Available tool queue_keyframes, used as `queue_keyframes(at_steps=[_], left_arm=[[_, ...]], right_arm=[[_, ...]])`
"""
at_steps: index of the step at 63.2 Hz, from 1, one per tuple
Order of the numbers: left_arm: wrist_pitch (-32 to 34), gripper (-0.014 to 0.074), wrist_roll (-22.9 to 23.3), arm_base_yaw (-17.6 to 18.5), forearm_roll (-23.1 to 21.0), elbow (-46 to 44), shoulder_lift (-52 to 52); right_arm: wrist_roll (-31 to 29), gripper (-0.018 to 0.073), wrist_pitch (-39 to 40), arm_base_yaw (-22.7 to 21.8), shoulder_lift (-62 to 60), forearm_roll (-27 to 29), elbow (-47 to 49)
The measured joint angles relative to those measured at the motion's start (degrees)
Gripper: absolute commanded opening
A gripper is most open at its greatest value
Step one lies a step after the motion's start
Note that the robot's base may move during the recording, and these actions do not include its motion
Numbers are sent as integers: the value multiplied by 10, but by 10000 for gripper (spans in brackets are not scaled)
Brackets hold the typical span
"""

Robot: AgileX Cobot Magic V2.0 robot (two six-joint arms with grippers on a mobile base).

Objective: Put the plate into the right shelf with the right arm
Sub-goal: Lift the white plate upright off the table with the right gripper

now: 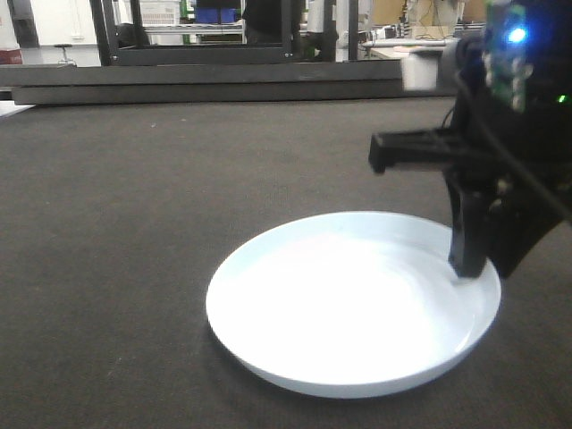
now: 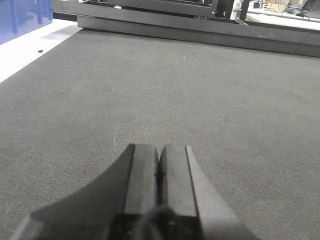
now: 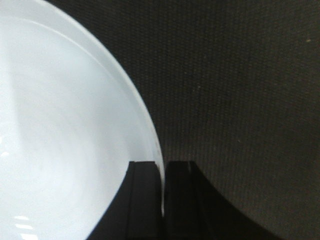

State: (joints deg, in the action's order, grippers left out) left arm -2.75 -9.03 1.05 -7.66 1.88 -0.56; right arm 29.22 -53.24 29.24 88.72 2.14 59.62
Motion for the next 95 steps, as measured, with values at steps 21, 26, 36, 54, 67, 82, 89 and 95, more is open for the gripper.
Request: queue_keyframes(at_steps=[21,26,36,54,67,82,89,95], left_arm=[[0,-128,0,0,0,0,0],[0,-128,0,0,0,0,0],[0,-128,0,0,0,0,0],[0,-128,0,0,0,0,0],[0,-128,0,0,0,0,0],[0,-128,0,0,0,0,0],[0,-128,0,0,0,0,0],[0,-128,0,0,0,0,0]], right_arm=[[-29,52,64,-39,-152,-21,-34],[-60,52,118,-63,-206,-29,-69],[-155,52,226,-110,-298,-27,-142],[-316,52,395,-168,-451,54,-275],[-331,52,455,-170,-574,62,-341],[-333,52,463,-170,-694,62,-371],[-334,52,463,-170,-715,62,-371],[-334,52,462,-170,-716,62,-371]])
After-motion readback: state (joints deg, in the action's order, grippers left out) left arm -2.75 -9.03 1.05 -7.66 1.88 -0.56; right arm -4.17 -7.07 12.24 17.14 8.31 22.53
